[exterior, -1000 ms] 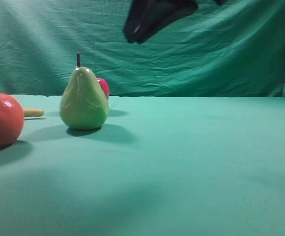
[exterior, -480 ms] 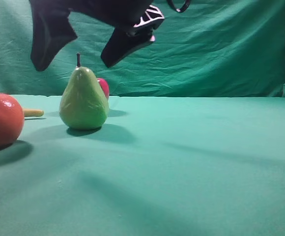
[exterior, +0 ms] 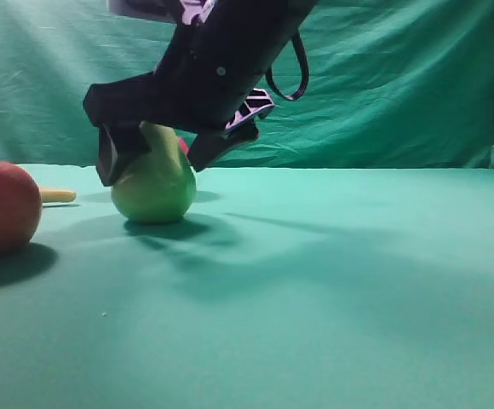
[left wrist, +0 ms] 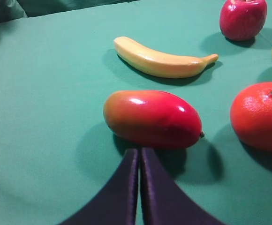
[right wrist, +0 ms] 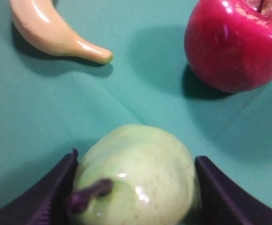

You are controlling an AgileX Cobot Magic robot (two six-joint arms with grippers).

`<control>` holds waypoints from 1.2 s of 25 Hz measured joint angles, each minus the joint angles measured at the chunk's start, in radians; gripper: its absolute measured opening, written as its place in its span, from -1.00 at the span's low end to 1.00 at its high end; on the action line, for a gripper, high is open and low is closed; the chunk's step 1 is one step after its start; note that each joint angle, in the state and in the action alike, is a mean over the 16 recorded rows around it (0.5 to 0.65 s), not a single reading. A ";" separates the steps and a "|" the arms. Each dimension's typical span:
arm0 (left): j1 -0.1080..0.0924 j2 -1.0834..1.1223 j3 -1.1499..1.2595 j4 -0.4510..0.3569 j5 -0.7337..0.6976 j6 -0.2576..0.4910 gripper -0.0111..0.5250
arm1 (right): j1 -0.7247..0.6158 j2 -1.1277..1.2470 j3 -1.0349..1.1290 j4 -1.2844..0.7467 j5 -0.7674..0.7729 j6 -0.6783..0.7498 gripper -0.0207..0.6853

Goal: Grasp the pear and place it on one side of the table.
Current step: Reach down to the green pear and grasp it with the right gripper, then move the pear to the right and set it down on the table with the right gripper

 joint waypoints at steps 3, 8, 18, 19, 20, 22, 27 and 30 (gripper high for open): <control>0.000 0.000 0.000 0.000 0.000 0.000 -0.96 | -0.013 -0.028 0.000 0.000 0.054 0.002 0.36; 0.000 0.000 0.000 0.000 0.000 0.000 -0.96 | -0.058 -0.115 0.005 0.003 0.184 0.020 0.34; 0.000 0.000 0.000 0.000 0.000 0.000 -0.96 | -0.279 -0.421 0.212 0.007 0.322 0.078 0.34; 0.000 0.000 0.000 0.000 0.000 0.000 -0.96 | -0.308 -0.448 0.246 0.007 0.320 0.084 0.34; 0.000 0.000 0.000 0.000 0.000 0.000 -0.96 | -0.337 -0.474 0.281 0.008 0.313 0.090 0.34; 0.000 0.000 0.000 0.000 0.000 0.000 -0.96 | -0.391 -0.515 0.354 0.008 0.285 0.099 0.34; 0.000 0.000 0.000 0.000 0.000 0.000 -0.96 | -0.500 -0.561 0.512 0.008 0.191 0.113 0.34; 0.000 0.000 0.000 0.000 0.000 0.000 -0.96 | -0.535 -0.547 0.563 0.008 0.139 0.120 0.35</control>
